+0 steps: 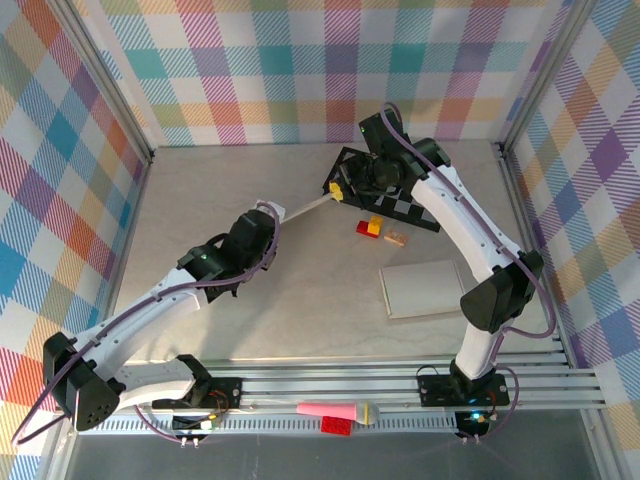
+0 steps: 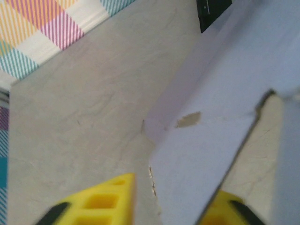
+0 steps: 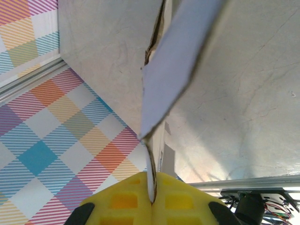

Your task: Fold the paper box

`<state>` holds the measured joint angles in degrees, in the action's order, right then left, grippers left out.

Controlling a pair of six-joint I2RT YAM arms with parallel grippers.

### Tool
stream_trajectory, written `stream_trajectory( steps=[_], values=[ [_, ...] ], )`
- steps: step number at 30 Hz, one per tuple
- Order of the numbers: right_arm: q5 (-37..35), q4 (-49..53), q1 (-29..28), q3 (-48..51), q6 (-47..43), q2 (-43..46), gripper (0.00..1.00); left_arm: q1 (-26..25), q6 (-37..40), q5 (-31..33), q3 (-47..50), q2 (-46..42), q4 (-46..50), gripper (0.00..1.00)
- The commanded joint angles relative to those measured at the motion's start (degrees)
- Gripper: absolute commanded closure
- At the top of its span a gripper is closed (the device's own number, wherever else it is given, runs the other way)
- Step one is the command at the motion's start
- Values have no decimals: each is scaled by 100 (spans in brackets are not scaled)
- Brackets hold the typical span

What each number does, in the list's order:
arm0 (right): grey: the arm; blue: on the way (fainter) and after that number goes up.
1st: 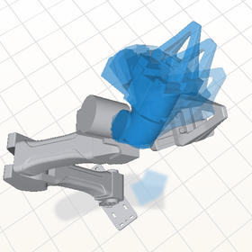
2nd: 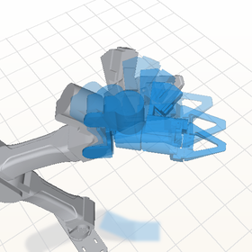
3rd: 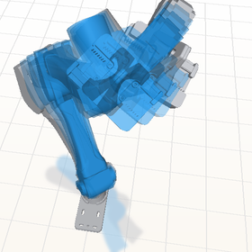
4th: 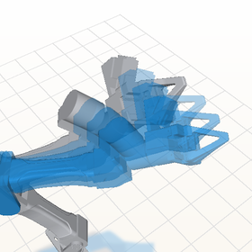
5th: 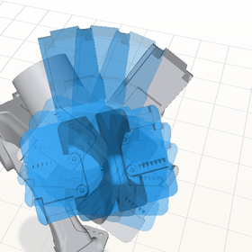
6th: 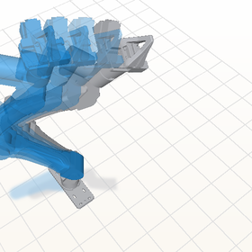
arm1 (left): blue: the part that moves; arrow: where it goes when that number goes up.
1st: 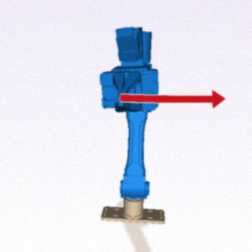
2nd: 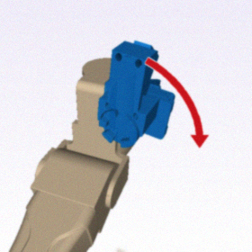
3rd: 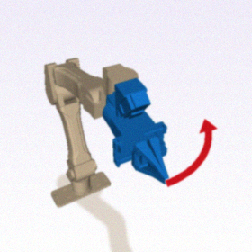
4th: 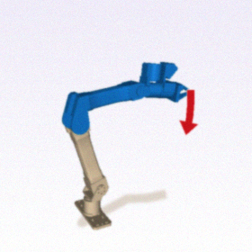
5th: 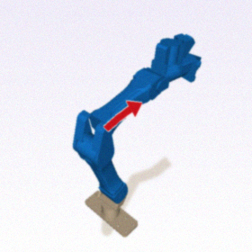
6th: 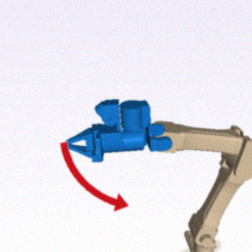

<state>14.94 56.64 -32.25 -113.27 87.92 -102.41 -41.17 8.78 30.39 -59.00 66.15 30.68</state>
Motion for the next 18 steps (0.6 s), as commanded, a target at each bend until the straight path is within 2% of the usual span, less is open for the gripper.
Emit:
stream_trajectory(
  steps=[1, 5, 10, 12, 18],
  values=[
    [80, 126, 35, -171, 85, -7, 100, 68, 80, -283, -191, -95, -147, 100],
    [96, -117, 26, -86, 46, -2, 100, 66, 1, -808, -507, -33, 167, 100],
    [-256, -505, -135, 47, 81, 168, 72, 65, -354, -1115, -1049, 226, 827, 100],
    [-420, -410, -225, -142, -20, 116, 66, 65, -478, -1142, -1183, 316, 999, 100],
    [-598, -202, -455, -463, -150, -30, 66, 65, -661, -1140, -1467, 524, 1266, 100]
  ],
)
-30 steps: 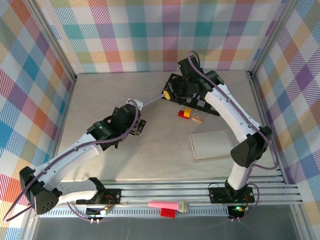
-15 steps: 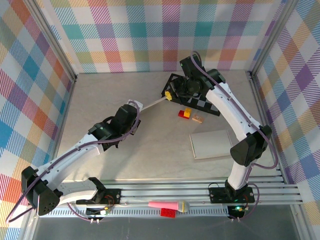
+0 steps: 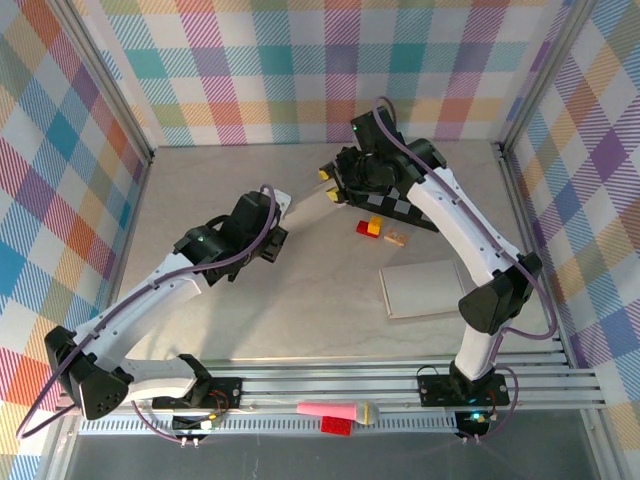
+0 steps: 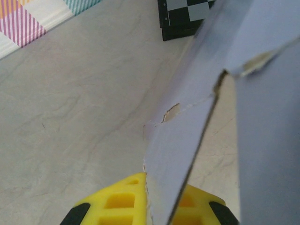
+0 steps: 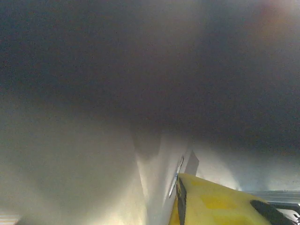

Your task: Fold the paper box

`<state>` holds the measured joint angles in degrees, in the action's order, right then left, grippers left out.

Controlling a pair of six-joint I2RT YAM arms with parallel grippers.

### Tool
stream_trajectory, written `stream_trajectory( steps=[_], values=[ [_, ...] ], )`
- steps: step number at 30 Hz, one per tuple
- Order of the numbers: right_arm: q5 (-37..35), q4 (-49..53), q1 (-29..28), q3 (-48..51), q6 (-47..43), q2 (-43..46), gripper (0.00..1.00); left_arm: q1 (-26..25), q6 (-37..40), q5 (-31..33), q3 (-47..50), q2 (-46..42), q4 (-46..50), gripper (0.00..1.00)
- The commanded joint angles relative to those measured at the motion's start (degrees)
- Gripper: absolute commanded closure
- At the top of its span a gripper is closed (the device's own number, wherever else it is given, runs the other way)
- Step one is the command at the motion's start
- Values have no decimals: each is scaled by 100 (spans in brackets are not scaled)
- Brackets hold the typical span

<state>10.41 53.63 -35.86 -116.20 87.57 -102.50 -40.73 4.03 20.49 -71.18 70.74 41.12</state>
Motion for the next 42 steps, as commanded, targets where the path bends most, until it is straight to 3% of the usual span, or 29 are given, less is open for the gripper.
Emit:
stream_trajectory(
  steps=[1, 7, 29, 39, 42],
  values=[
    [-206, 92, -113, -194, -138, -8, 66, 21, -207, -172, -301, 111, 263, 100],
    [-461, 306, -167, -617, -445, -43, 68, 21, -305, -239, -463, 269, 422, 100],
    [-489, 324, -211, -560, -544, -174, 86, 21, -421, -353, -575, 256, 486, 100],
    [-495, 338, -209, -579, -534, -224, 86, 24, -415, -348, -583, 239, 476, 100],
    [-523, 341, -207, -580, -537, -218, 93, 21, -421, -344, -594, 243, 484, 100]
  ],
)
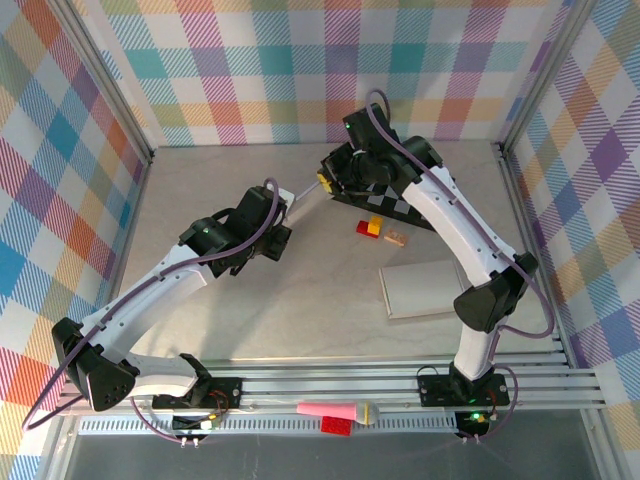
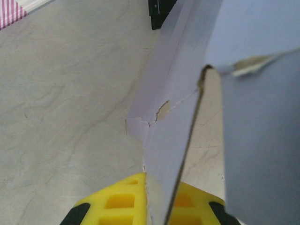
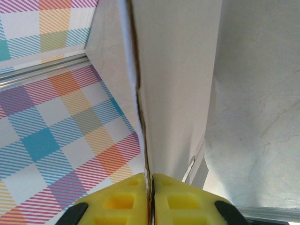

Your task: Fold the paper box

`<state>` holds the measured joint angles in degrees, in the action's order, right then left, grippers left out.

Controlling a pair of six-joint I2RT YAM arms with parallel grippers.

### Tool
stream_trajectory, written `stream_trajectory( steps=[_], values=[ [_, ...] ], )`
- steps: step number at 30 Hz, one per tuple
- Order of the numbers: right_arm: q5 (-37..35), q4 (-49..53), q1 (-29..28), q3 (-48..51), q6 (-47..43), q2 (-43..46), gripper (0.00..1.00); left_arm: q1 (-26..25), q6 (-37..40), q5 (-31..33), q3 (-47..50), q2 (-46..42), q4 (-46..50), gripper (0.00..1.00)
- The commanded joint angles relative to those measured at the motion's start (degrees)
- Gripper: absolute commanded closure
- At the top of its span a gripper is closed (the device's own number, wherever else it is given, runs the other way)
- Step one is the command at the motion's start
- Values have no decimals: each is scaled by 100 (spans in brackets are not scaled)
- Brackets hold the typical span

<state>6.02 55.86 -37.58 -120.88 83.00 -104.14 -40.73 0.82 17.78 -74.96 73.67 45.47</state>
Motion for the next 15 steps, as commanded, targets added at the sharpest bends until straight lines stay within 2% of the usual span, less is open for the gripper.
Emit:
stream_trajectory(
  steps=[1, 3, 7, 9, 12, 15],
  values=[
    [-84, 110, -38, -107, -78, -49, 96, 22, -104, -73, -223, -62, 55, 100],
    [-100, 82, -36, -103, -74, -37, 100, 23, -145, -58, -252, -80, 58, 100],
    [-110, 39, -38, -112, -17, 58, 100, 30, -454, 177, -410, -319, -6, 54],
    [-84, 56, -38, -110, 62, 142, 100, 40, -609, 172, -498, -581, -179, 40],
    [-92, 215, -38, -101, 230, 310, 100, 74, -810, -98, -547, -1107, -726, 32],
    [-175, 368, -38, -27, 367, 565, 100, 111, -950, -560, -489, -1616, -1499, 34]
  ],
)
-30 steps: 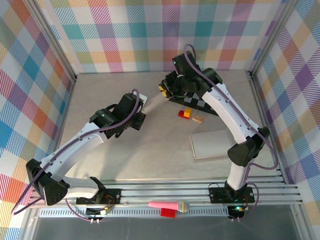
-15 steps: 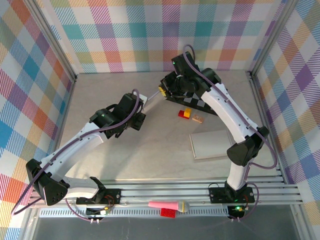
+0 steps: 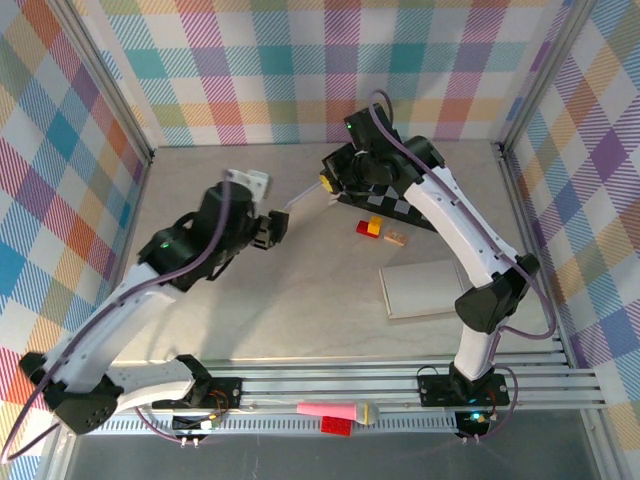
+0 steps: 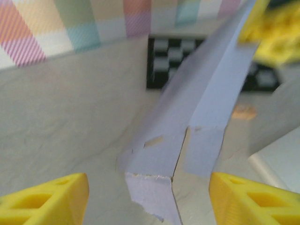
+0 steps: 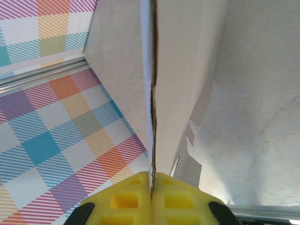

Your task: Fold the paper box

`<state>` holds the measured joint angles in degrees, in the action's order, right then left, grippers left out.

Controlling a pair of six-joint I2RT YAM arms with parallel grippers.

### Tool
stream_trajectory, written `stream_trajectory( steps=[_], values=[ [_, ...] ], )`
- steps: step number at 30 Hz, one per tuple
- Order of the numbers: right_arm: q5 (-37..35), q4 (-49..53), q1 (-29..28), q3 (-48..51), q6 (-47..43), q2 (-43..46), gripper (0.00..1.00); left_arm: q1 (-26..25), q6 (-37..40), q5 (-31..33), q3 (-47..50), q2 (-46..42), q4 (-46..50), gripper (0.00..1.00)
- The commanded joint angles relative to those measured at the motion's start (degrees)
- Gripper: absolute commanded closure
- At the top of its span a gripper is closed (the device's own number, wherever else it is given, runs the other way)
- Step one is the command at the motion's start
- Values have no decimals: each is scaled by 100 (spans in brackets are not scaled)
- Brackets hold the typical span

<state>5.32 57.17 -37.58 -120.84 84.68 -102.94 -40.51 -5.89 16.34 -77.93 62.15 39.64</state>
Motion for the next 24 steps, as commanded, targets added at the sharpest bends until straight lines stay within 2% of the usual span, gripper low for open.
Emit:
stream_trajectory(
  steps=[1, 6, 9, 12, 16, 18, 22, 24],
  values=[
    [-142, 290, -39, 13, 255, 551, 100, 100, -367, -512, -145, -622, -1207, 34],
    [53, 593, -44, 66, 663, 892, 100, 447, -879, -490, -503, -667, -1072, 36],
    [143, 740, -179, -161, 968, 915, 100, 911, -1394, -534, -584, -656, -868, 40],
    [144, 681, -284, -461, 1134, 572, 100, 1502, -1853, -882, -684, -483, -395, 43],
    [95, -66, -327, -397, 1254, -102, 100, 2226, -2358, -1452, -697, -136, 372, 48],
    [69, -463, -354, -362, 1274, -494, 100, 2494, -2530, -1543, -639, -17, 739, 49],
    [296, -1467, -373, -272, 984, -1231, 100, 3042, -2622, -1846, -95, -102, 815, 50],
    [360, -1967, -398, -156, 747, -1440, 100, 3161, -2483, -1817, 163, -136, 874, 51]
  ],
)
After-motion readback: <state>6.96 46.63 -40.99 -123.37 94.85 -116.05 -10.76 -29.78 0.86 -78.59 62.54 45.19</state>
